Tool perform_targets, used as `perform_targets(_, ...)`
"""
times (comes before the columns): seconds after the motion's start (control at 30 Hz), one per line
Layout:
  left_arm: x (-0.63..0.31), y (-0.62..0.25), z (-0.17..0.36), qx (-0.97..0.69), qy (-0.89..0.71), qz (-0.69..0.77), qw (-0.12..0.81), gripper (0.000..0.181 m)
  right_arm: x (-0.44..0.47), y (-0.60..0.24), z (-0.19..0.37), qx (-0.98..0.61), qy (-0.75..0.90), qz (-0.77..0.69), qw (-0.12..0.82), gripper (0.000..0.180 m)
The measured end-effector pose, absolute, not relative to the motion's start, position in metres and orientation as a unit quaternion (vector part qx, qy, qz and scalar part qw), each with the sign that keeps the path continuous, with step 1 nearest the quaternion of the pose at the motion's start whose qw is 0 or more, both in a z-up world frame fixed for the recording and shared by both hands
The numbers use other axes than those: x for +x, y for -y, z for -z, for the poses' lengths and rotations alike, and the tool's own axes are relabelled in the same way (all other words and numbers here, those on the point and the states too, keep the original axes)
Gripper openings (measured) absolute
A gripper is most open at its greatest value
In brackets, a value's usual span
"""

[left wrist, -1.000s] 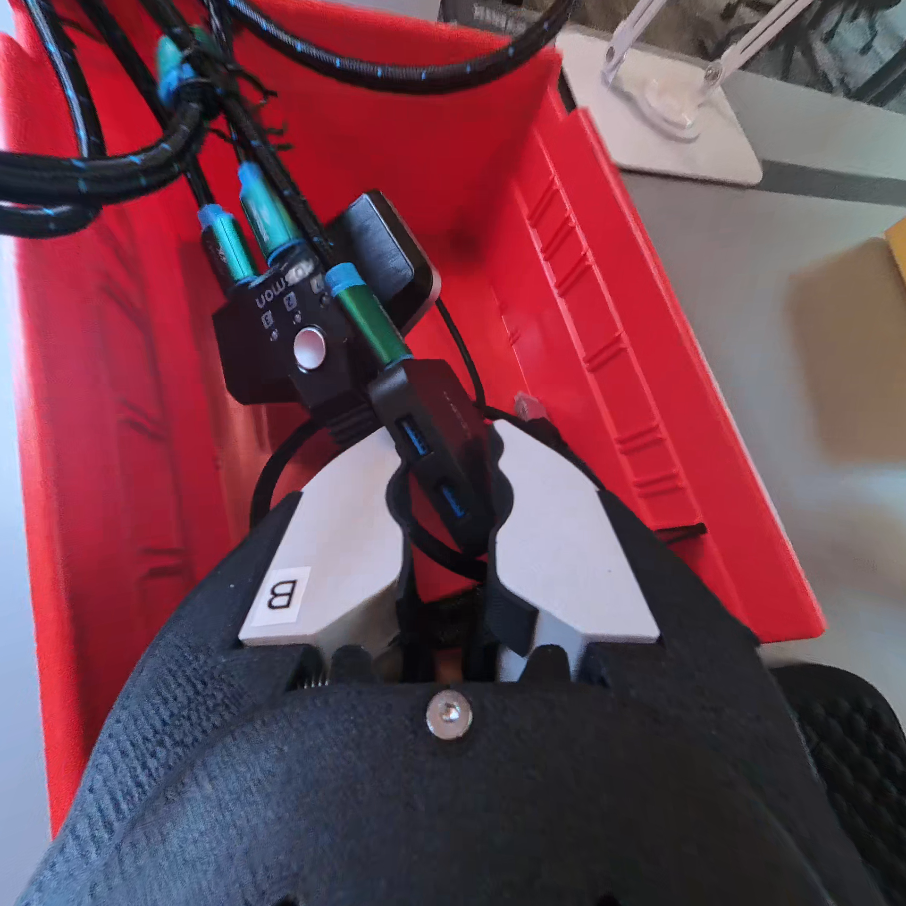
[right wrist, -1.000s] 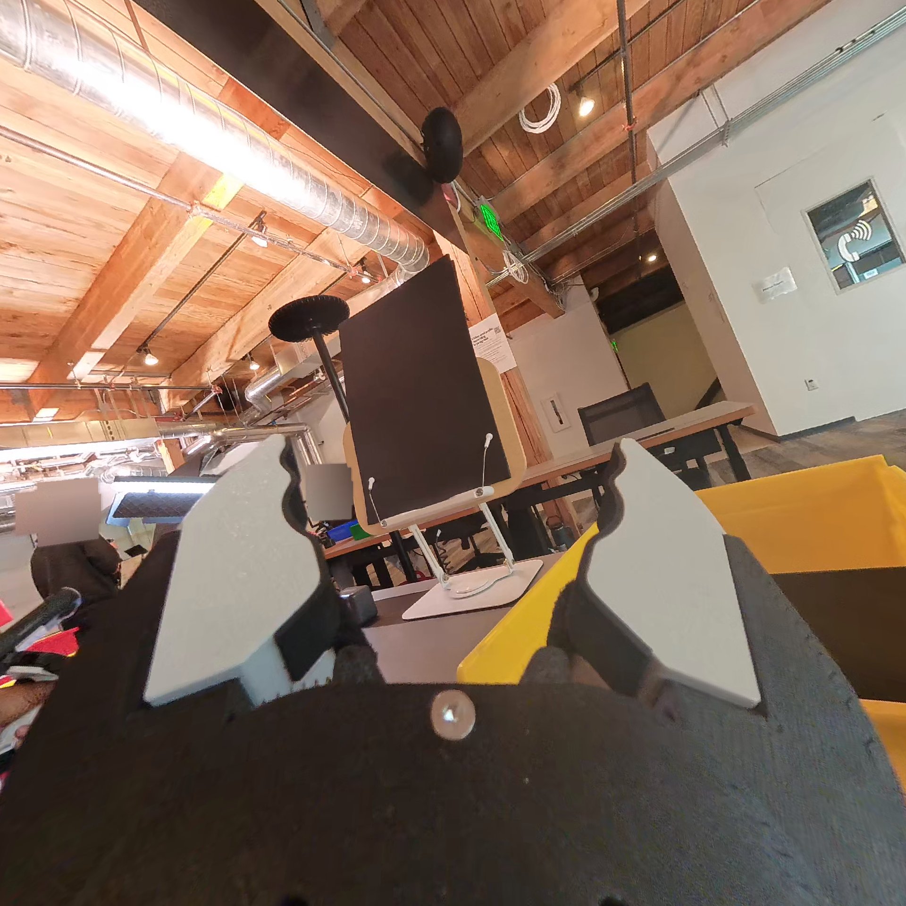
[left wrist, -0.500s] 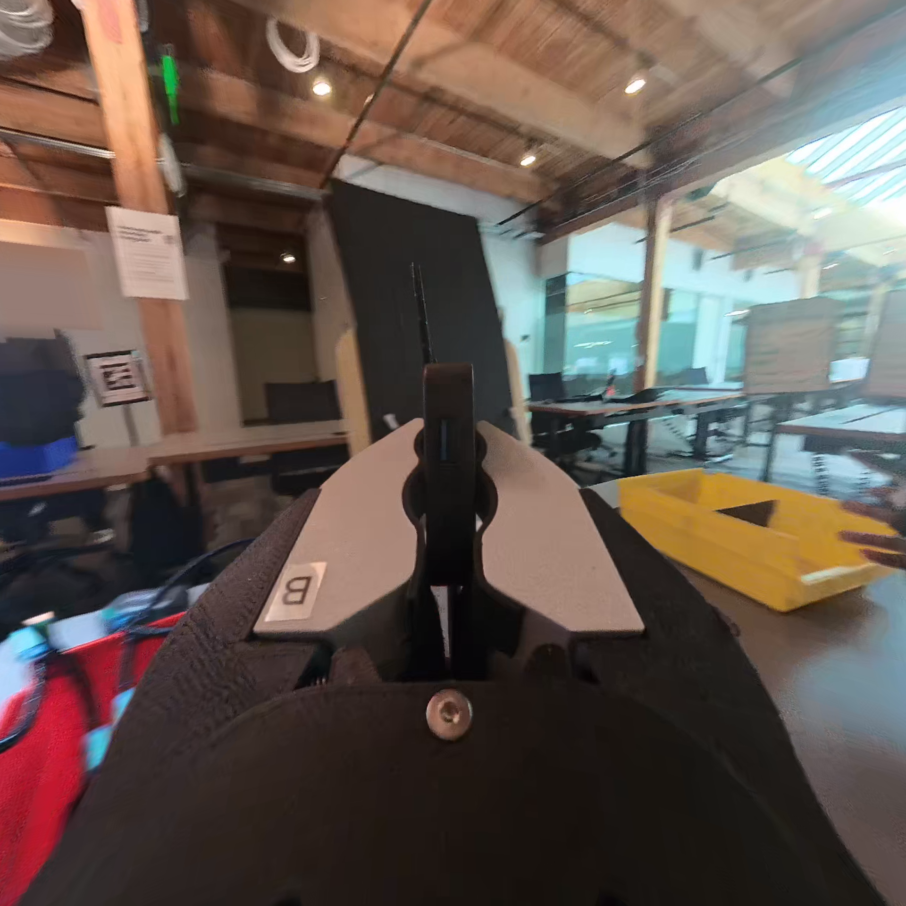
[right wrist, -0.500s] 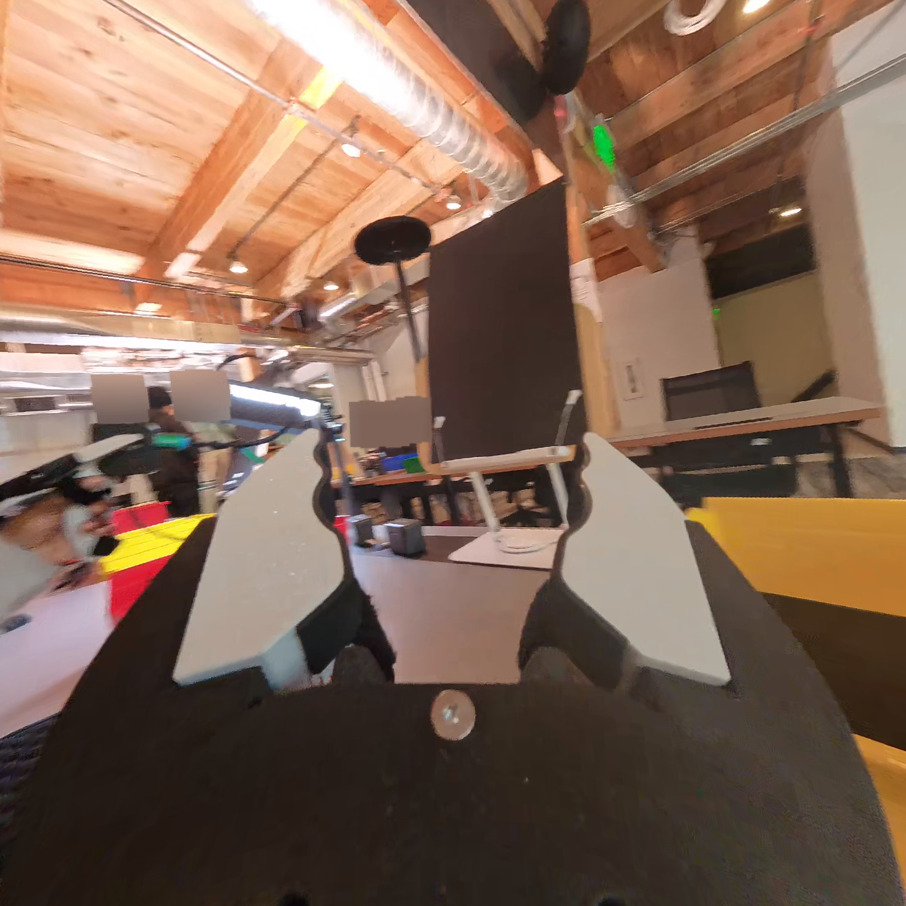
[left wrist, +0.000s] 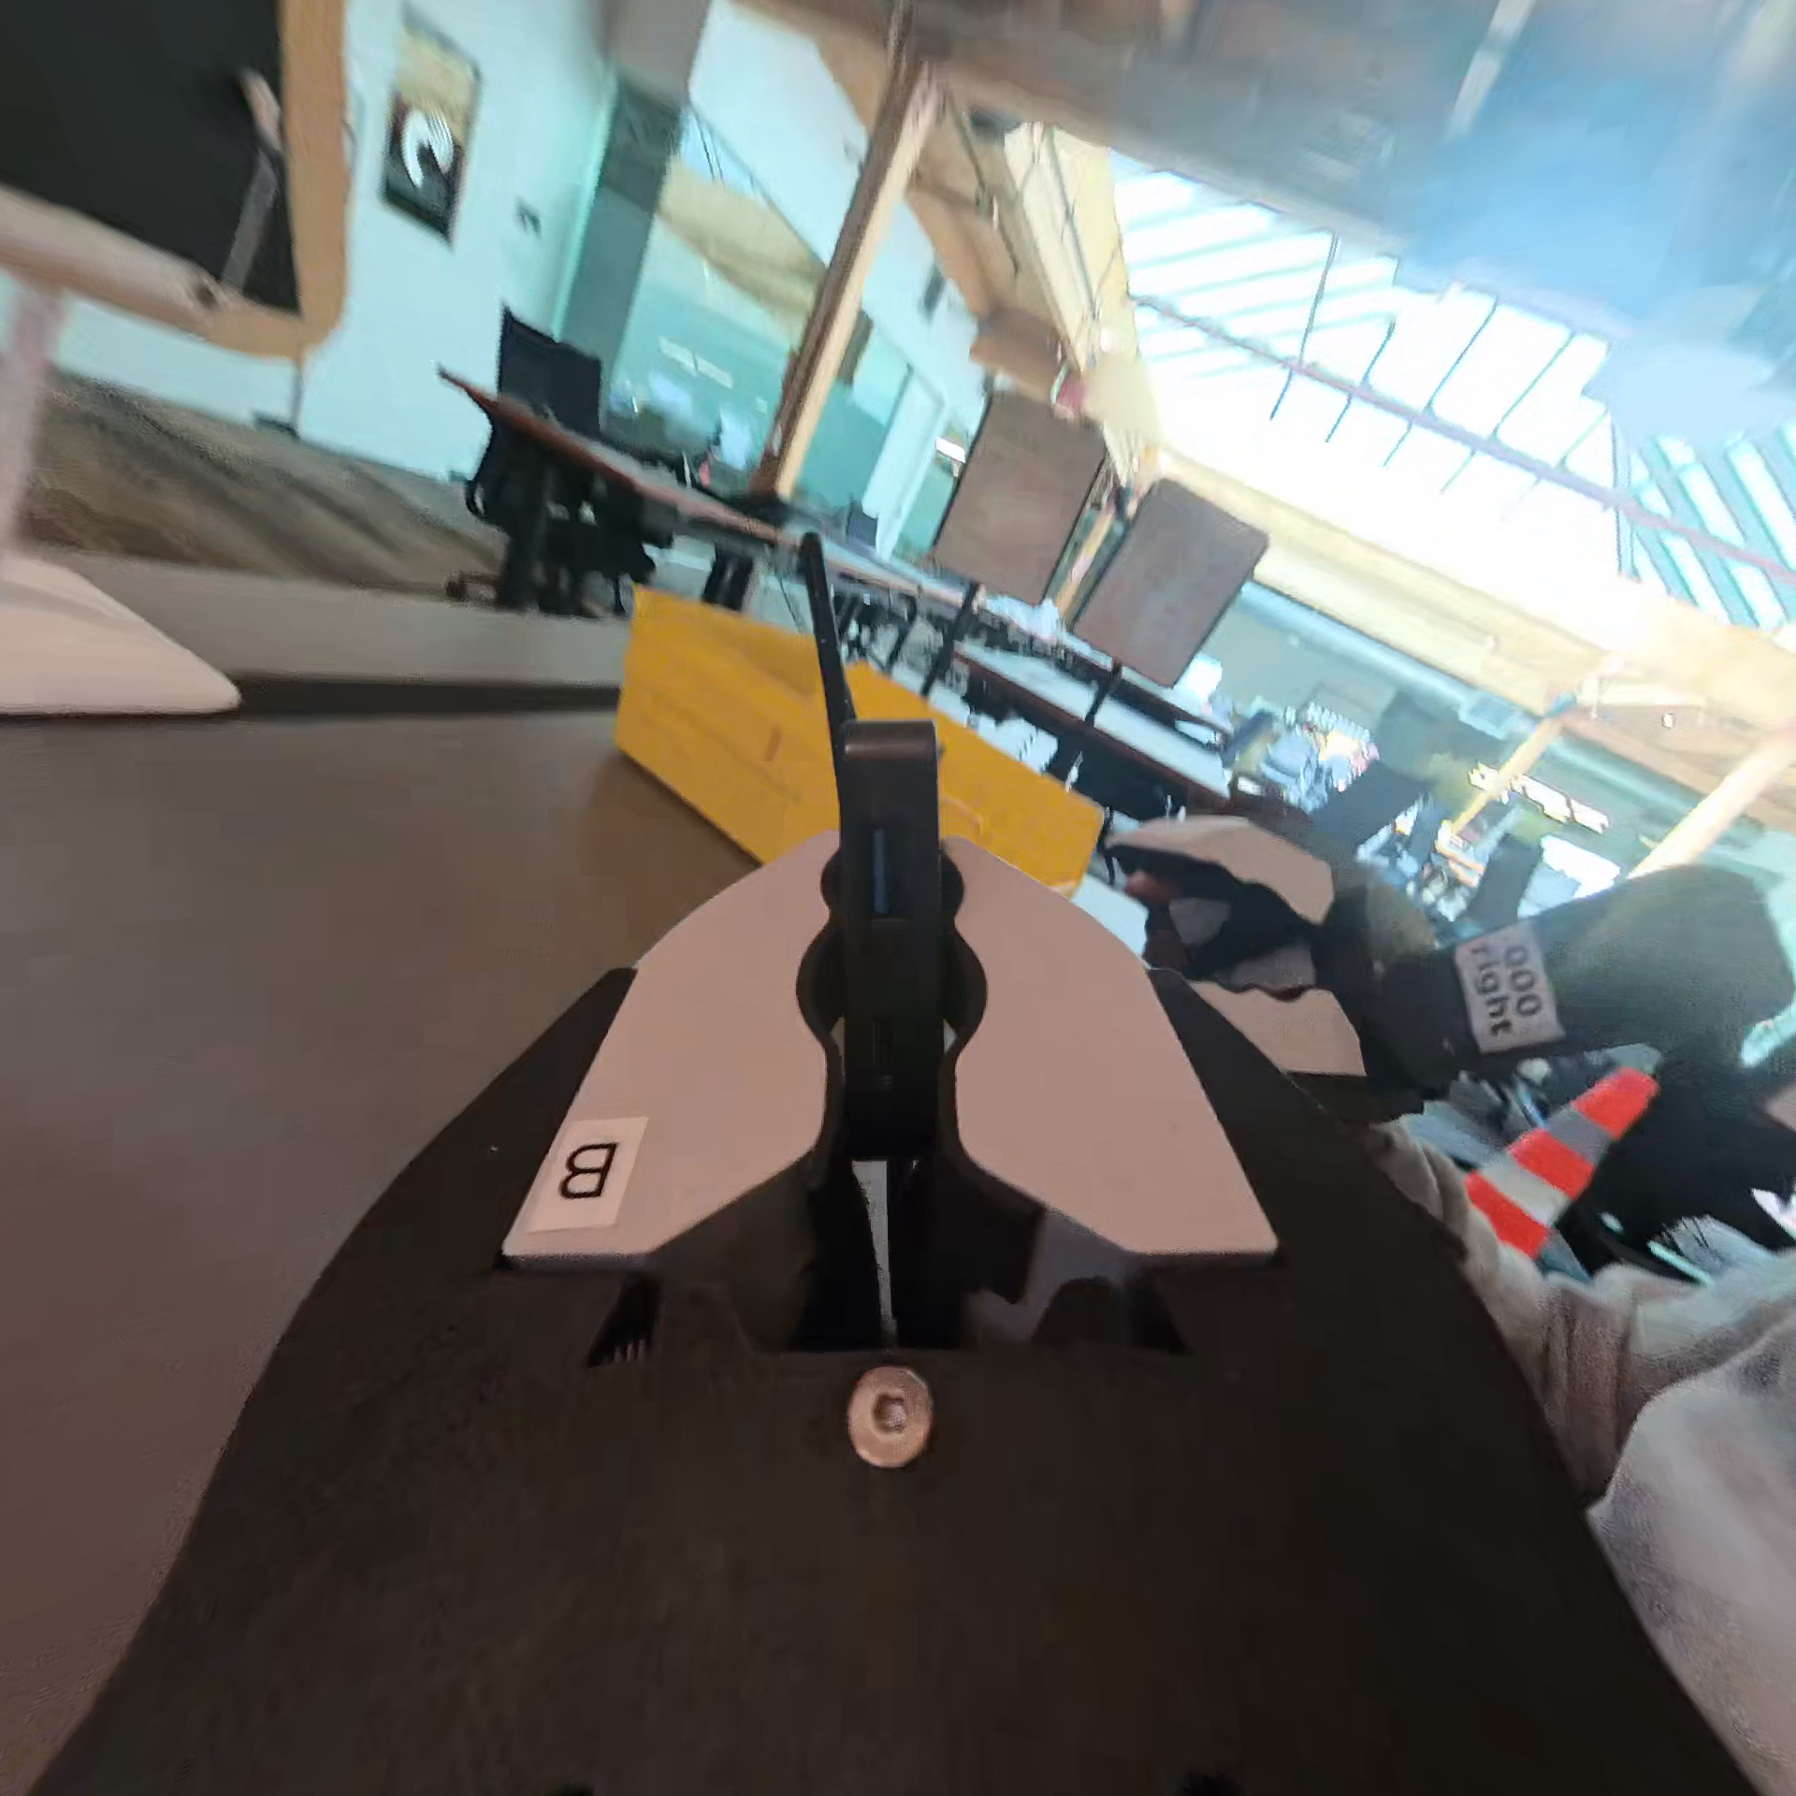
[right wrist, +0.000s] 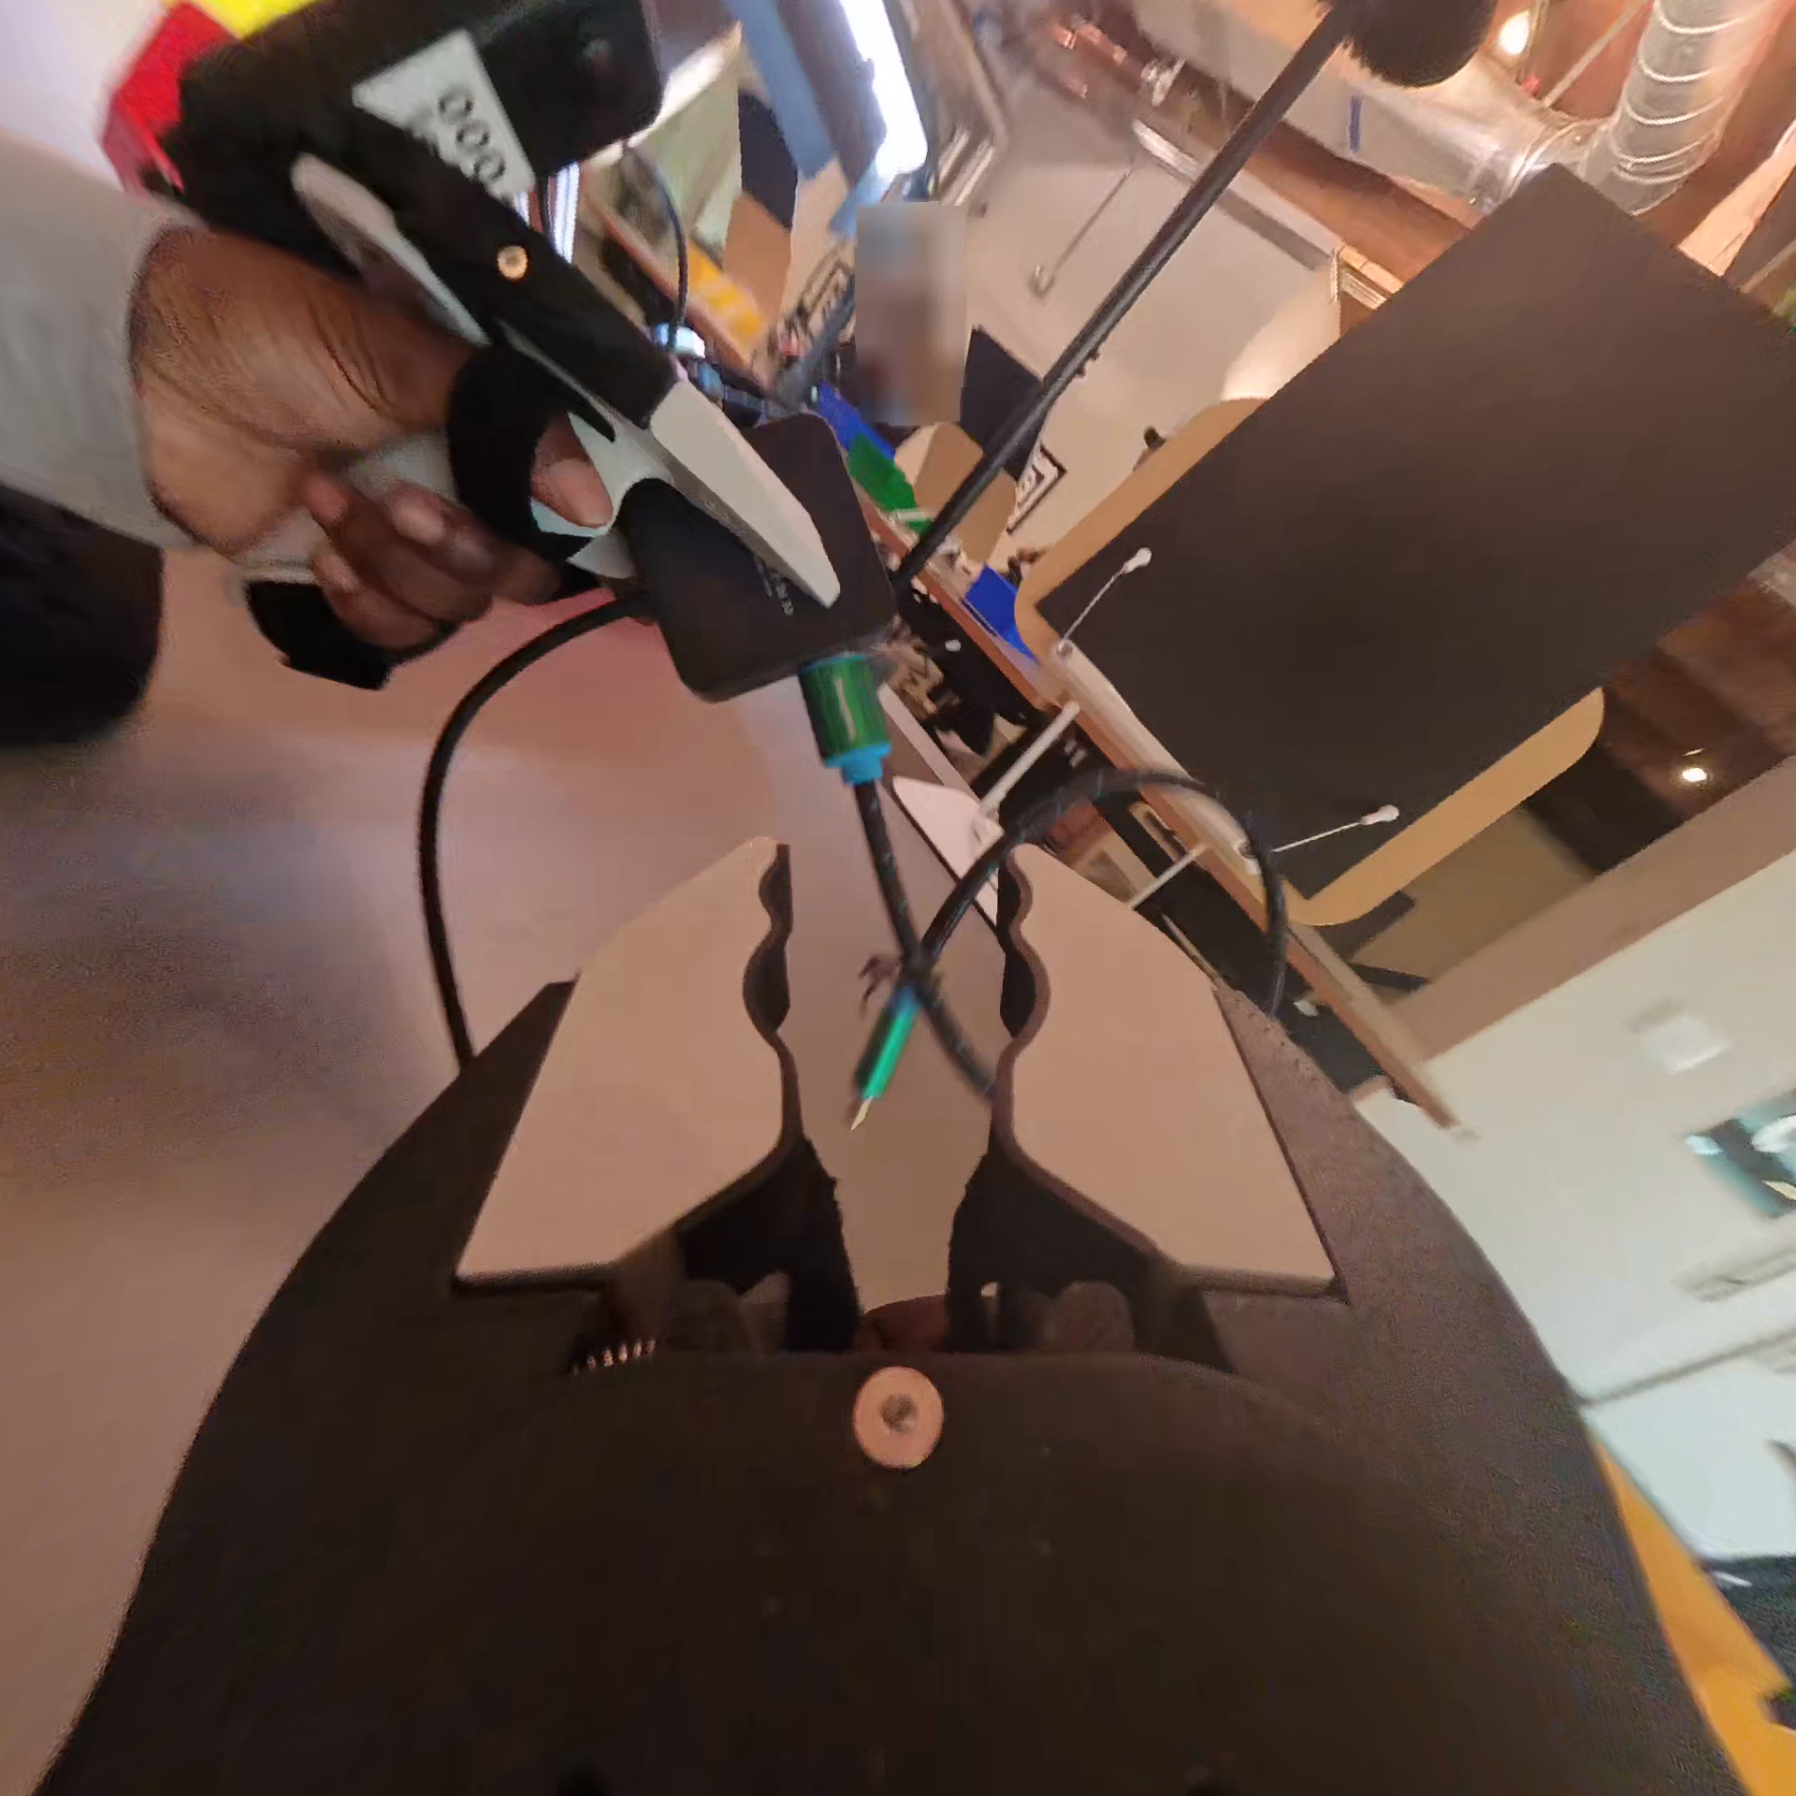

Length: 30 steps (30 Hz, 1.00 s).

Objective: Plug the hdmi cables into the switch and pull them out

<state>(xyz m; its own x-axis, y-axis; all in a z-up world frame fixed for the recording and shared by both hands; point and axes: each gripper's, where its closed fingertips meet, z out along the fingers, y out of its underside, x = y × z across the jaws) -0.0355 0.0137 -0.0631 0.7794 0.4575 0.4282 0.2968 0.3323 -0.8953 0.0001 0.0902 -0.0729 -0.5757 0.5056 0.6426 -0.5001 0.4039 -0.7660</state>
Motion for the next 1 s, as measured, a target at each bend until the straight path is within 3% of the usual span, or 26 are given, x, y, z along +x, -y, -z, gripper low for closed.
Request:
perform_targets(0.3, -0.008, -0.058, 0.094, -0.656, 0.272, -0.017, 0.704, 0.013, -0.014, -0.073, 0.122, 0.003, 0.759, -0.451, 0.471, 0.037)
perform_targets(0.4, 0.0, -0.067, 0.101, -0.68, 0.248, -0.024, 0.689, 0.013, -0.014, -0.07, 0.126, 0.012, 0.759, -0.434, 0.485, 0.022)
perform_targets(0.8, 0.007, -0.057, 0.087, -0.677, 0.229, -0.034, 0.699, 0.012, -0.005, -0.064, 0.112, 0.028, 0.747, -0.437, 0.5, 0.022)
perform_targets(0.9, -0.013, -0.001, 0.041, -0.565, 0.267, -0.077, 0.777, 0.012, -0.029, -0.095, 0.131, 0.027, 0.768, -0.327, 0.55, 0.021)
perform_targets(1.0, -0.025, 0.054, 0.031, -0.524, 0.287, -0.132, 0.791, 0.013, -0.004, -0.081, 0.094, 0.038, 0.713, -0.465, 0.524, 0.021)
